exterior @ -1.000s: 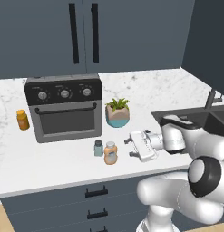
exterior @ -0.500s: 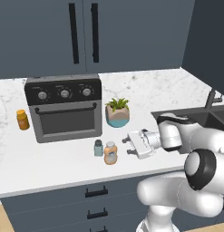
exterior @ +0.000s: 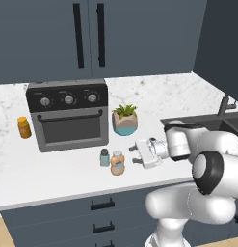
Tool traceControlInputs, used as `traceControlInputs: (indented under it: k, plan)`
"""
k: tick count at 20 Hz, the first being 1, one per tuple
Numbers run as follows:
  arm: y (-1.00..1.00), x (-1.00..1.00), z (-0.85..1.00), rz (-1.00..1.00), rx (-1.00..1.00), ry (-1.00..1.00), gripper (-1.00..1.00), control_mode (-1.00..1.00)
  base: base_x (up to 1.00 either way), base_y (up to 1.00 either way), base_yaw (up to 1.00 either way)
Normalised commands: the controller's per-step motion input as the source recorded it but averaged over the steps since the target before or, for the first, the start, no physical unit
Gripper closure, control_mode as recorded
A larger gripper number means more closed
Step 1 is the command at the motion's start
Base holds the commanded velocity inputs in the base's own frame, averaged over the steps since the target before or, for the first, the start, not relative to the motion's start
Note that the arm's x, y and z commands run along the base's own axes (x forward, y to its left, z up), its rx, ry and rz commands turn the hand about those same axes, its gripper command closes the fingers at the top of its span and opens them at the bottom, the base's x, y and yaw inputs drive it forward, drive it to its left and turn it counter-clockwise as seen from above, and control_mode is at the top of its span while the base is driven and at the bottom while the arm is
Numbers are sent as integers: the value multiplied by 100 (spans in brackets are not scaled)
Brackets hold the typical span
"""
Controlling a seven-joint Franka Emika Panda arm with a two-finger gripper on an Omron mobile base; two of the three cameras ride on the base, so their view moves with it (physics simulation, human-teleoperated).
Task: Put the shaker and condiment bottle from the counter next to their counterparts in the cabinet.
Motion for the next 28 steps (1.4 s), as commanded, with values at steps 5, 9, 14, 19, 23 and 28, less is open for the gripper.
traceControlInputs:
  k: [5,9,14,19,23,28]
  plan:
    - [0,30,0,-7,0,0,-100,-100,0,0,0]
    - [2,11,0,-4,0,0,-100,-100,0,0,0]
    - [23,-2,-3,-1,0,-6,-100,-100,0,0,0]
    - [32,-6,0,0,0,-6,-100,-100,0,0,0]
    - [22,0,0,0,0,-1,-100,-100,0,0,0]
    - [14,0,0,0,0,0,-100,-100,0,0,0]
